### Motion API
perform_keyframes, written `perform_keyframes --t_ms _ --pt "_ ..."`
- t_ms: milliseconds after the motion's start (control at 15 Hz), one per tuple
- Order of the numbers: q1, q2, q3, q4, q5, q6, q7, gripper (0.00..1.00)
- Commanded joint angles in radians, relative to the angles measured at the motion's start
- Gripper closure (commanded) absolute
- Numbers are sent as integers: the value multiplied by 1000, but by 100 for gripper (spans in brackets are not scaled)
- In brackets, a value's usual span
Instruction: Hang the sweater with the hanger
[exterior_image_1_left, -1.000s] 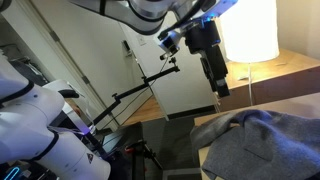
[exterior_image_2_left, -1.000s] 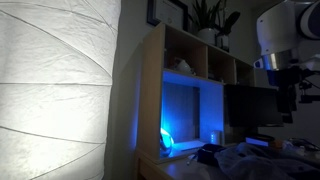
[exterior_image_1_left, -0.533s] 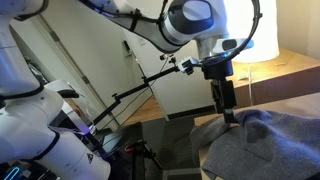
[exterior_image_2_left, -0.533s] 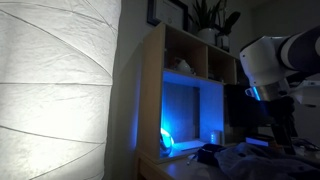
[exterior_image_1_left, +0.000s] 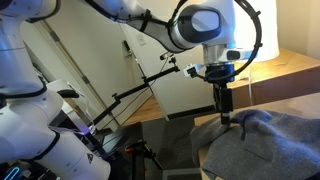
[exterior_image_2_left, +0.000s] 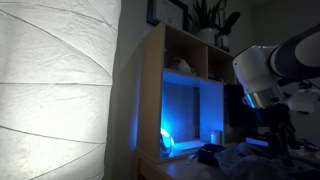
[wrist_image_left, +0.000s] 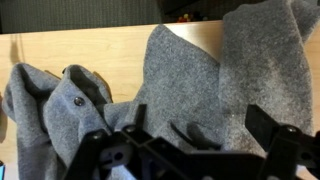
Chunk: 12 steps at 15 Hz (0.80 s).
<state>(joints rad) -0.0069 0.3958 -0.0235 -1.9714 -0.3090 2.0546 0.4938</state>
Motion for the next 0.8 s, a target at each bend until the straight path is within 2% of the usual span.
perform_keyframes --t_ms 0,333,733 --pt "30 0 -32 1 13 1 -10 0" --pt "7 49 -32 48 52 24 -47 0" --pt "-44 224 -60 193 189 71 -158 0"
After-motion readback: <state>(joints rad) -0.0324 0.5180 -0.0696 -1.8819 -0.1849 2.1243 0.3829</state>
